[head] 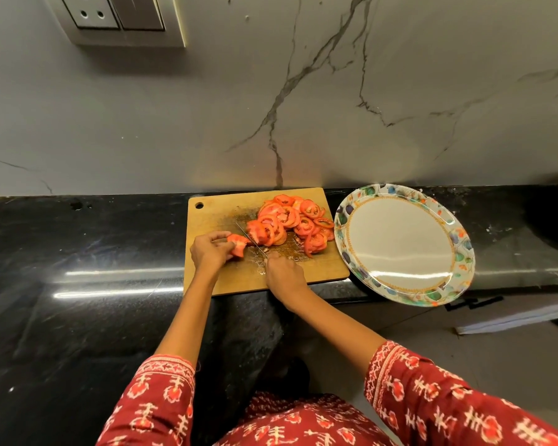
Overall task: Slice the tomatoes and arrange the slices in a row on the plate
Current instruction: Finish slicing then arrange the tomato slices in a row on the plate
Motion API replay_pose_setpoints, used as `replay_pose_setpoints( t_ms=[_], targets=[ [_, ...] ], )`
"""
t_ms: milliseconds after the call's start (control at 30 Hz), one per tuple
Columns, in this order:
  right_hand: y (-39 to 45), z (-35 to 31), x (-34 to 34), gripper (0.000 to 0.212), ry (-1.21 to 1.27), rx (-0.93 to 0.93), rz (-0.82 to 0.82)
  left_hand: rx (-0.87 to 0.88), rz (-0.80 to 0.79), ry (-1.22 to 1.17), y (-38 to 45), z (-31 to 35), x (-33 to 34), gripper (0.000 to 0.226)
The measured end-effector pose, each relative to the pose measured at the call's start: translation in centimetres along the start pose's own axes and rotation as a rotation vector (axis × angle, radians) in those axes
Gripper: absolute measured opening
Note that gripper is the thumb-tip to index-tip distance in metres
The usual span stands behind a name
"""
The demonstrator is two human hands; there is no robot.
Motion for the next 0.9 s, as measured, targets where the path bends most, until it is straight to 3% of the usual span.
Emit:
replay_pose_setpoints(
  t_ms=[167,333,500,700,900],
  targets=[
    [-0.8,1.2,-0.3,0.035,0.074,-0.020,-0.029,0.019,0.094,0.036,-0.7,0.6,0.3,0.023],
    [-4.0,2.8,0.0,0.037,-0.059,-0.035,-0.034,0.062,0.139,0.046,-1.6,1.5,0.8,0.018],
    [-2.5,1.9,-0.1,0.038,0.166,0.069,-0.075,0.075,0.146,0.076,-1.6,0.7,0.6,0.017],
    [-2.0,1.0,0.6,0.029,0.039,0.069,0.035,0.190,0.258,0.105,-3.1,1.8,-1.1,0.020],
    [-3.0,2.1,-0.3,0.035,0.173,0.035,0.128,0.420,0.102,0.245,-3.3,2.2,1.2,0.026]
  ],
)
Point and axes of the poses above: each hand's wrist, its own y-axis towards the middle knuckle, its own x-axis out of the palm, z = x × y, the point moved 2 cm from there along y, towards the middle knuckle, and after that the axes turned 1 degree about z, right-handed, at the moved point
